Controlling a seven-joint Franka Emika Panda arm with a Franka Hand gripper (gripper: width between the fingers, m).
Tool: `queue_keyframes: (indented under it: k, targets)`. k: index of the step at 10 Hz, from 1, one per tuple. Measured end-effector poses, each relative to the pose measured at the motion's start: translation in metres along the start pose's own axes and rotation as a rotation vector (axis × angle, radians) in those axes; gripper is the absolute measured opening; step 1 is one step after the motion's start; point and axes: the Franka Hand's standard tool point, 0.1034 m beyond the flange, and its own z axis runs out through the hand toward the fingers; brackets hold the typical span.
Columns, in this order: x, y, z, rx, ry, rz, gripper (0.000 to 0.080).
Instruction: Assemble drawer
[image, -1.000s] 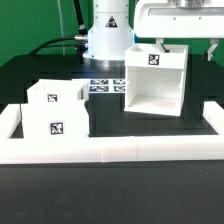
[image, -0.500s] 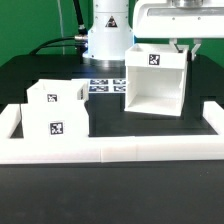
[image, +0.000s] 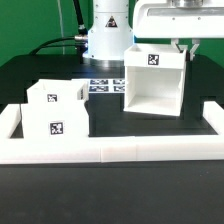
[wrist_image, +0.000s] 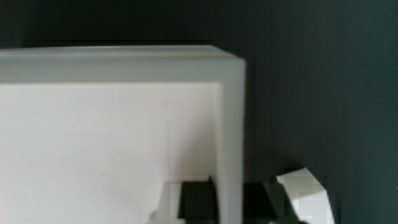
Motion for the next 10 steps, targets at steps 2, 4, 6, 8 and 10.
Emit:
queue_keyframes:
  k: [2, 4, 6, 8, 10]
  targets:
    - [0.0, 0.0, 0.0, 0.0, 0.0, 0.0, 0.0036]
    - [0.0, 0.0, 0.0, 0.0, 0.0, 0.0, 0.0037]
    - [0.017, -0.002, -0.001, 0.009, 0.012, -0.053, 0.0038]
    - [0.047, -0.008, -0.003, 0.025, 0.036, -0.081, 0.0038]
    - [0.067, -0.014, -0.005, 0.037, 0.054, -0.074, 0.0038]
